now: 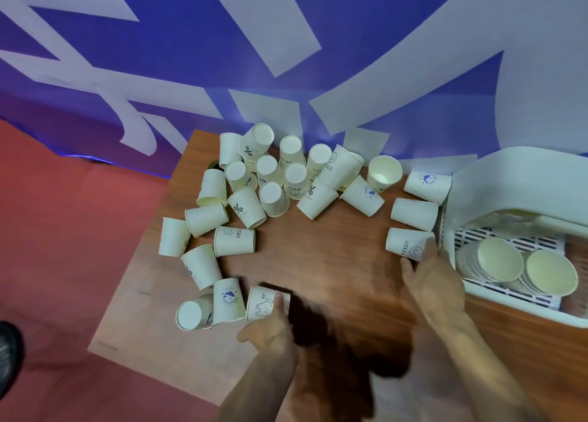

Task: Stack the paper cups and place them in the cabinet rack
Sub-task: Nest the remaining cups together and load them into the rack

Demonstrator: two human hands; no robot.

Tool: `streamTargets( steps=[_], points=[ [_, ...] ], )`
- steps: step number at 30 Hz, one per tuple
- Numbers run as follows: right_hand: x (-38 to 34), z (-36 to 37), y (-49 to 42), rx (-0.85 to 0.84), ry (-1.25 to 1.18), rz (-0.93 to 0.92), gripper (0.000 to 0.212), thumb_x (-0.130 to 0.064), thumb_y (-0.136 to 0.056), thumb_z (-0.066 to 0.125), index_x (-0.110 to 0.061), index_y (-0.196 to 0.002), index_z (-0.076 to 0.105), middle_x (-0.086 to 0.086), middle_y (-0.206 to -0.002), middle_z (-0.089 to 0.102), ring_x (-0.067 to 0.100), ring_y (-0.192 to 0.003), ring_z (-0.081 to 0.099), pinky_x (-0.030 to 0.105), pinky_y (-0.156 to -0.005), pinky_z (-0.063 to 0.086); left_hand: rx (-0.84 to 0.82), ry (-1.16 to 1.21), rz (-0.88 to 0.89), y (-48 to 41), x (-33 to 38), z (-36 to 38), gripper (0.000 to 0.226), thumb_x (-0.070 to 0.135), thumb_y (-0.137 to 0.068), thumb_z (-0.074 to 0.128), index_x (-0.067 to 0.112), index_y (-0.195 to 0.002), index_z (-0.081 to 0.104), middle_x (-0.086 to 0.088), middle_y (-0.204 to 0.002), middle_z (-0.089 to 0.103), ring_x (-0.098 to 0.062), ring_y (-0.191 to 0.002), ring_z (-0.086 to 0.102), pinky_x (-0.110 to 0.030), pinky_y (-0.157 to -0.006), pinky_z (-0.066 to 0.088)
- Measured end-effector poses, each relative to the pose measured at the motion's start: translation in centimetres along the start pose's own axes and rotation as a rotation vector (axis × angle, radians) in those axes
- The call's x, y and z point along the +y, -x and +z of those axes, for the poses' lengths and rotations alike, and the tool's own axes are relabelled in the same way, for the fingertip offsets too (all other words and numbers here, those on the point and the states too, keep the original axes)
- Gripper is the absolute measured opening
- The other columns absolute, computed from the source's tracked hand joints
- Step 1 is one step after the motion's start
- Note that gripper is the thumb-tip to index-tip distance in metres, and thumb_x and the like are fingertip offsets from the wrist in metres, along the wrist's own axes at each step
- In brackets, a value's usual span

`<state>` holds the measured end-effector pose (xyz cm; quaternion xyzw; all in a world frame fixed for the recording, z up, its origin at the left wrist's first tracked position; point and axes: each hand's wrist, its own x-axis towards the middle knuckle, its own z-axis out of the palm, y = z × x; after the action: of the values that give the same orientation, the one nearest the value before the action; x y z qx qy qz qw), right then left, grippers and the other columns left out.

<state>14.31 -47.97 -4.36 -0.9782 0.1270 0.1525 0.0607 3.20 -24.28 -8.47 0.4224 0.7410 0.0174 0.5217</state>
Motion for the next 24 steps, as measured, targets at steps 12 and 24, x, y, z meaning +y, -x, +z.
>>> streamTargets(
  steps=[12,24],
  points=[
    [-0.2,-0.3,-0.3,0.071,-0.102,-0.082,0.026,-0.034,-0.094,0.059,-0.020,-0.114,0.050,0.003,-0.088,0.069,0.030,-0.083,0.068,0.037,-0.064,0.049,-0.340,-0.963,1.195,2.8,1.2,-0.7,0.075,0.046,-0.083,0.069,0.028,-0.143,0.027,0.006,-0.150,0.023,-0.022,-0.103,0.060,-0.038,-0.075,0.054],
    [0.0,0.9,3.4,0.237,-0.066,-0.554,0.029,-0.020,-0.079,0.078,-0.026,-0.105,0.067,-0.011,-0.087,0.069,0.014,-0.071,0.067,0.027,-0.051,0.045,-0.343,-1.262,1.758,2.2,2.6,1.0,0.024,0.035,-0.075,0.077,0.025,-0.077,0.055,0.007,-0.077,0.056,-0.019,-0.058,0.058,-0.025,-0.040,0.030]
  ],
)
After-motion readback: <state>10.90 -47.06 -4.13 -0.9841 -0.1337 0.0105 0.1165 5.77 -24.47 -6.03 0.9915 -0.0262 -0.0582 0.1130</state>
